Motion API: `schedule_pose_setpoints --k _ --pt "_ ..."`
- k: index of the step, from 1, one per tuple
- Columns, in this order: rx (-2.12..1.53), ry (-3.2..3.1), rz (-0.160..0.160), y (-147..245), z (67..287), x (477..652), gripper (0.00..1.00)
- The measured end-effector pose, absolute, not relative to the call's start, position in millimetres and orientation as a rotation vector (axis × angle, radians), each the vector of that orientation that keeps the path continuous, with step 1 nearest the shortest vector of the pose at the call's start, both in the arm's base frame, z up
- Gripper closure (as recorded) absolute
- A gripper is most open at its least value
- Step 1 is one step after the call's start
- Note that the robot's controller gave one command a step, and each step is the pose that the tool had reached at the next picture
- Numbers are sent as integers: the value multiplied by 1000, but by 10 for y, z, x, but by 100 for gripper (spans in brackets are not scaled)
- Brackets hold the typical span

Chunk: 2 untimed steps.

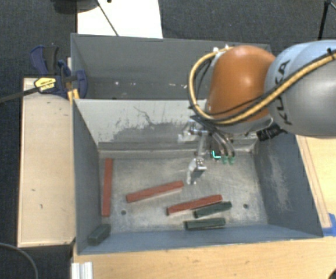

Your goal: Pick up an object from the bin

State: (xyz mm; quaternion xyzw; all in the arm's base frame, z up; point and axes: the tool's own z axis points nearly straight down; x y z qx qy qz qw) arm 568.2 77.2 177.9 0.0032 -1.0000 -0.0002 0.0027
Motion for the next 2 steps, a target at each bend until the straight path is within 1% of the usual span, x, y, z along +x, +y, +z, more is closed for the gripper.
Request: schedule_pose_setpoints --k 1,2 --pt "6 -3144 -2 767 1825 5699 0" --pt "64 -3148 -2 912 1135 5507 0"
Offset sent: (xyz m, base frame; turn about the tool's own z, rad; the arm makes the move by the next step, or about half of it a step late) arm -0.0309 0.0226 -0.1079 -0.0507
